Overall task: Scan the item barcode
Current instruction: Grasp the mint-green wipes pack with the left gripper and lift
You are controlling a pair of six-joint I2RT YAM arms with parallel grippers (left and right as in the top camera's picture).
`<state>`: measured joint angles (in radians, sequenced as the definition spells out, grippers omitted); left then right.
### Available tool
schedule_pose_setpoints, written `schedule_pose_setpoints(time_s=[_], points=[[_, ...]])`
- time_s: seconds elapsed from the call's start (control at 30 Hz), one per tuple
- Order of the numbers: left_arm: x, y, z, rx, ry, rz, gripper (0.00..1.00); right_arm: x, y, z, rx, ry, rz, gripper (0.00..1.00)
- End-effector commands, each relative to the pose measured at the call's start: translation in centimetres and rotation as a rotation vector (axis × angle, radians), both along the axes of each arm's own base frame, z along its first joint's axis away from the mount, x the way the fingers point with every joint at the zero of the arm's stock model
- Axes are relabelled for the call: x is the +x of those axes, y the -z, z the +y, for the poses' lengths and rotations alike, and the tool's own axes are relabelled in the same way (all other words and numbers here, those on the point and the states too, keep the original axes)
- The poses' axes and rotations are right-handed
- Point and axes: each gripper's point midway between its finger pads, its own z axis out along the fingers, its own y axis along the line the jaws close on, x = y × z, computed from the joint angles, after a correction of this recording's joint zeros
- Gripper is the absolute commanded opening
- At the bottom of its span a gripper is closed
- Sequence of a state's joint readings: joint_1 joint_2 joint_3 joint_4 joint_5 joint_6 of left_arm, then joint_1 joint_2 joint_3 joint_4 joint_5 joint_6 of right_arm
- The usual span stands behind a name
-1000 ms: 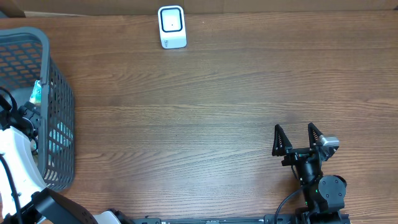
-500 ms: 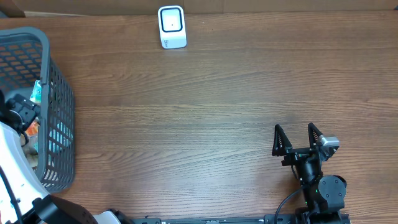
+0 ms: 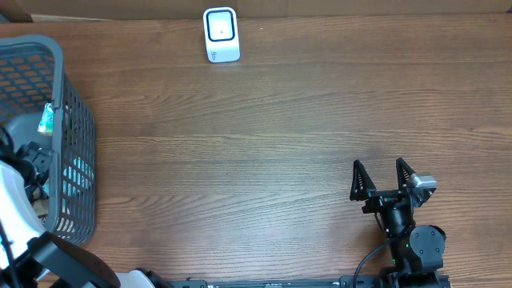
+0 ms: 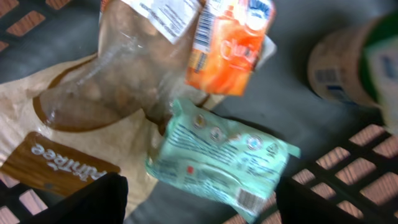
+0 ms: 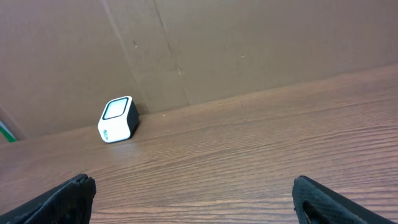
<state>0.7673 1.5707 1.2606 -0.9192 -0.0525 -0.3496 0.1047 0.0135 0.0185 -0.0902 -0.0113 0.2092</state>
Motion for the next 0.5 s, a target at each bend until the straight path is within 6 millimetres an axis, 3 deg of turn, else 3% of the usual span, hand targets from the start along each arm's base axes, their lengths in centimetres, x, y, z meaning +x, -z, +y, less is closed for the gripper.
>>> schedule_pose_setpoints(time_s=[0.0,0.23,0.47], points=[[-0.2,2.1,0.2,-0.066,0.029,0.015,0.77,0.0,0.1,-0.1,-0.001,0.006,-0.006,1.00],[-0.8,6.0,-0.1,-0.146,0.023,0.091,0.67,0.0,0.1,-0.1,-0.001,0.006,-0.006,1.00],[-1.2,7.2,0.1,-0.145,0.014,0.105,0.68,0.0,0.1,-0.1,-0.001,0.006,-0.006,1.00]])
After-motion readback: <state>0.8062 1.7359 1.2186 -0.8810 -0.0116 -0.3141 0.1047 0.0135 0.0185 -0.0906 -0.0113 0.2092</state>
